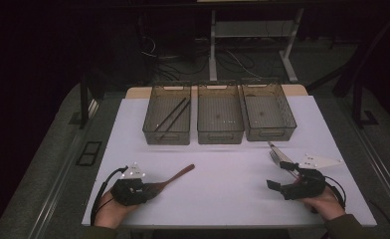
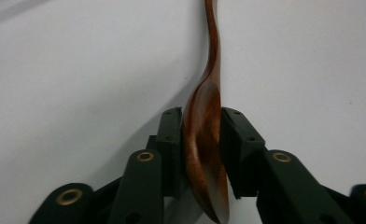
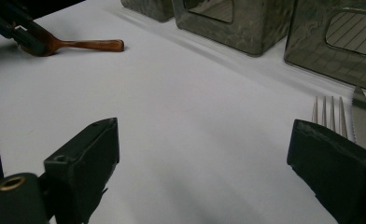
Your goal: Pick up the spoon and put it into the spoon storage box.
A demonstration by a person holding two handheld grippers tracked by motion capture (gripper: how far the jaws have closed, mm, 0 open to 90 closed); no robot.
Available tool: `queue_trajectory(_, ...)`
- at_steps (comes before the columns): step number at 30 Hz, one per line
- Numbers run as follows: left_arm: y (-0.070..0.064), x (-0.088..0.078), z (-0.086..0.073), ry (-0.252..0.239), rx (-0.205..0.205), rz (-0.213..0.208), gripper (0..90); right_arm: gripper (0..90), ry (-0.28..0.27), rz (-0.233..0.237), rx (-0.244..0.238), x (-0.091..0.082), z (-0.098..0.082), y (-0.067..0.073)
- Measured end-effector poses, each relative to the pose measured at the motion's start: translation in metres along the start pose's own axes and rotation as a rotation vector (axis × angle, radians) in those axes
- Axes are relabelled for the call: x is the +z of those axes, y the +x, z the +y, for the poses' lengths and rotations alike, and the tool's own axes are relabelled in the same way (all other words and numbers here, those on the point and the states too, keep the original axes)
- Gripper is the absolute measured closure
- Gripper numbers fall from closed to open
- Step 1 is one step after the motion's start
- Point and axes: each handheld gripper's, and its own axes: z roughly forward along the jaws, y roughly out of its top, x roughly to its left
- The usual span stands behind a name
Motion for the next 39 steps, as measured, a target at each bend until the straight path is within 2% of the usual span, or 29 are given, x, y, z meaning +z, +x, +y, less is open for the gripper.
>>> queue_trajectory(4,-0.002,0.002,0.001,0.009,0.003,-0.006,77.7,8.6,0.001,0.001,0.000,0.000,0.000,0.000)
queue_trajectory(10,-0.002,0.001,0.003,0.023,0.002,-0.002,78.7,8.5,0.002,0.002,-0.003,0.000,0.000,0.000)
queue_trajectory(18,-0.002,0.003,0.005,0.015,-0.008,0.002,79.0,8.6,0.002,0.000,-0.005,0.001,0.000,0.000)
queue_trajectory(20,-0.001,0.002,0.007,0.023,0.008,0.006,79.0,8.6,0.009,-0.003,0.000,0.002,0.000,0.001)
queue_trajectory(27,-0.003,-0.001,0.011,-0.032,-0.008,-0.002,79.0,8.6,0.023,0.005,-0.002,0.007,-0.001,0.002)
queue_trajectory(29,-0.002,-0.002,0.013,-0.038,0.002,-0.003,79.0,8.5,0.027,0.018,0.002,0.009,-0.001,0.002)
queue_trajectory(33,-0.001,-0.004,0.015,-0.075,-0.015,-0.021,79.0,8.5,0.052,0.010,-0.018,0.012,-0.003,0.002)
queue_trajectory(35,0.000,-0.005,0.017,-0.079,-0.008,-0.026,79.0,8.5,0.055,0.006,-0.015,0.012,-0.004,0.000)
queue_trajectory(39,0.001,-0.007,0.020,-0.101,-0.009,-0.030,79.0,8.5,0.034,0.008,-0.014,0.010,-0.003,0.000)
